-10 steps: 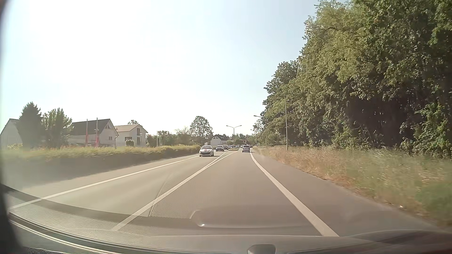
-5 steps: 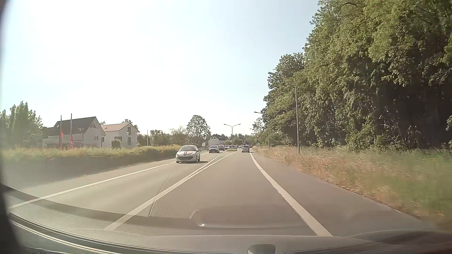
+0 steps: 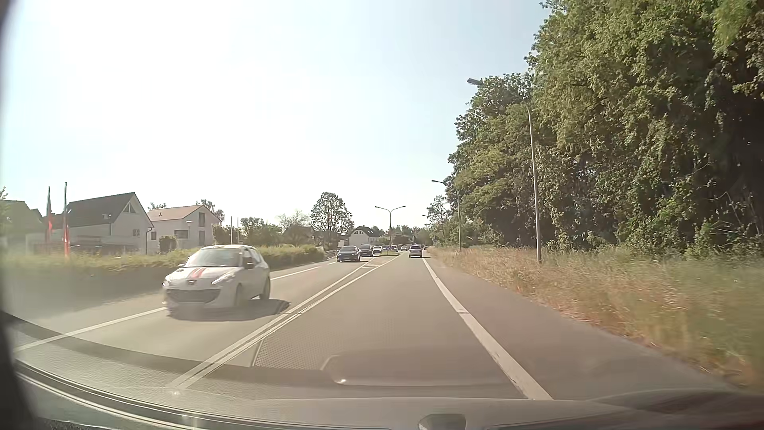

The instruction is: Follow the waypoints while adhering to traffic rules and regulations

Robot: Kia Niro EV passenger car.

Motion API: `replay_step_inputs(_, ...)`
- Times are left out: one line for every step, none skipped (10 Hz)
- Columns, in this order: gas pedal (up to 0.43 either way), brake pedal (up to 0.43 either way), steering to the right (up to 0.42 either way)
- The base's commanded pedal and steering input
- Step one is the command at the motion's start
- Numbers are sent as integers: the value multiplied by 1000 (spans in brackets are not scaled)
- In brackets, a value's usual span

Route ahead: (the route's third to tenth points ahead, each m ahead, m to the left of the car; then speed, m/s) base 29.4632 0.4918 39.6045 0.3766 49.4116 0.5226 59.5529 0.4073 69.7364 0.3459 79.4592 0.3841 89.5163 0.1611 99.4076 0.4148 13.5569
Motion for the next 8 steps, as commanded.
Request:
replay_step_inputs(0, 30, 2)
replay_step_inputs(0, 30, 2)
replay_step_inputs(0, 30, 2)
replay_step_inputs(0, 30, 2)
replay_step_inputs(0, 30, 2)
replay_step_inputs(0, 24, 2)
replay_step_inputs(0, 30, 2)
replay_step_inputs(0, 30, 2)
